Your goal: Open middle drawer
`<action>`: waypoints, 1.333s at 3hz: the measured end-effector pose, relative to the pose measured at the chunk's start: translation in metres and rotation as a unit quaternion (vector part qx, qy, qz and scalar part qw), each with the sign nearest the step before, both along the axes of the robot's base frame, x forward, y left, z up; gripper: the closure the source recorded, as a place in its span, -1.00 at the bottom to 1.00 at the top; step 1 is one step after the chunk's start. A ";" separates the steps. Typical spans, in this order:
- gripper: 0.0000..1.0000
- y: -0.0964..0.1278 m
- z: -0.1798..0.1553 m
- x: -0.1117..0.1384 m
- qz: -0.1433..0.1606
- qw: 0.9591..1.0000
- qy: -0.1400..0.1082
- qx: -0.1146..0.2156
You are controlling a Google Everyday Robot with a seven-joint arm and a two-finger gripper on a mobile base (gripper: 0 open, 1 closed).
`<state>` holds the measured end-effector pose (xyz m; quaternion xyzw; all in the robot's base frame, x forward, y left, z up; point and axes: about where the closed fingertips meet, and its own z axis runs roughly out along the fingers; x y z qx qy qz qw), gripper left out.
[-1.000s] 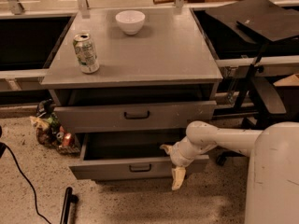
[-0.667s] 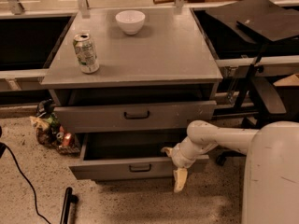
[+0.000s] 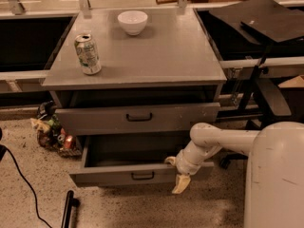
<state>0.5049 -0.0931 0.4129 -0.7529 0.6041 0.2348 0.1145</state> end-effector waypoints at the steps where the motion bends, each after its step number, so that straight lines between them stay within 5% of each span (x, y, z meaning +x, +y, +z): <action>1: 0.32 -0.005 0.010 -0.018 0.000 1.000 0.009 -0.007; 2: 0.78 -0.005 0.014 -0.022 -0.003 1.000 0.007 -0.006; 3: 0.70 -0.007 0.020 -0.049 -0.016 1.000 0.007 0.011; 4: 0.23 -0.010 0.017 -0.057 -0.018 1.000 0.012 0.012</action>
Offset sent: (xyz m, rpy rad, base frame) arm -0.0726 -0.0196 0.0450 -0.0092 -0.0122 -0.0436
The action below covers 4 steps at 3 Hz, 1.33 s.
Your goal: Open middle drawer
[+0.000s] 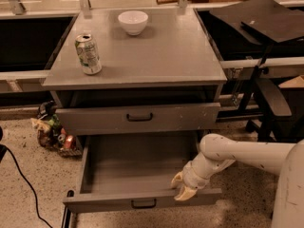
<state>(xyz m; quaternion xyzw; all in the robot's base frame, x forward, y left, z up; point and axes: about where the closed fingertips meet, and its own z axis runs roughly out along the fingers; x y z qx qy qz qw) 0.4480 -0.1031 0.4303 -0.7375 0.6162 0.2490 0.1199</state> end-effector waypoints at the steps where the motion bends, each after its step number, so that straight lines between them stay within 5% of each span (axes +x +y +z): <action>1: -0.24 0.000 0.000 0.000 0.000 1.000 0.000 0.000; 3: -1.00 -0.010 0.020 -0.004 0.010 1.000 -0.015 -0.007; 4: -1.00 -0.030 0.060 -0.012 0.007 0.999 -0.051 -0.019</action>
Offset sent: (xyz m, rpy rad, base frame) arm 0.0000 0.0000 0.0000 0.0000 0.0000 0.0000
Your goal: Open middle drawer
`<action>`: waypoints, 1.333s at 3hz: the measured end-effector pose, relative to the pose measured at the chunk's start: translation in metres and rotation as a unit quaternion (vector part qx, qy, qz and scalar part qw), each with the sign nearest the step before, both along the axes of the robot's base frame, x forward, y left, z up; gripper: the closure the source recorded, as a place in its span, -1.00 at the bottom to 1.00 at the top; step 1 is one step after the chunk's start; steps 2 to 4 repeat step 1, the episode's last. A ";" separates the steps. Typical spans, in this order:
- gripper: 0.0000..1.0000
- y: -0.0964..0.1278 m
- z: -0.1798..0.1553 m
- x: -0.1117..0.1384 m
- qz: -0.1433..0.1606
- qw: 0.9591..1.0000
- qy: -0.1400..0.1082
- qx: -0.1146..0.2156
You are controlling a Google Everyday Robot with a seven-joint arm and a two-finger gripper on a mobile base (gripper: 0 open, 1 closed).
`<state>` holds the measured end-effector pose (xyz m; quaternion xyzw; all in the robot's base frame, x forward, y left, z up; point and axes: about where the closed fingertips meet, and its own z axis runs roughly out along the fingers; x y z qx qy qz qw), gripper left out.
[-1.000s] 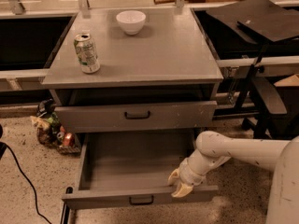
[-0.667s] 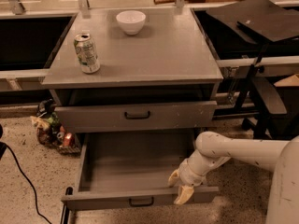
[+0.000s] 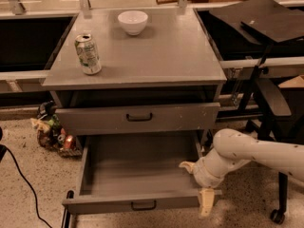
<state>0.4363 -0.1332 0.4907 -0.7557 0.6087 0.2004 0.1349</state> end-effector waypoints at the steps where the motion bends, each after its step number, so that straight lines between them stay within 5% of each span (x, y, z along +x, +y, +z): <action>1: -1.00 -0.016 0.035 -0.005 -0.002 0.999 -0.042 -0.006; 4: -1.00 -0.016 0.035 -0.005 -0.002 0.999 -0.042 -0.006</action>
Offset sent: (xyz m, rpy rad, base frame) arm 0.0000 0.0000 0.0000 0.0000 0.0000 0.0000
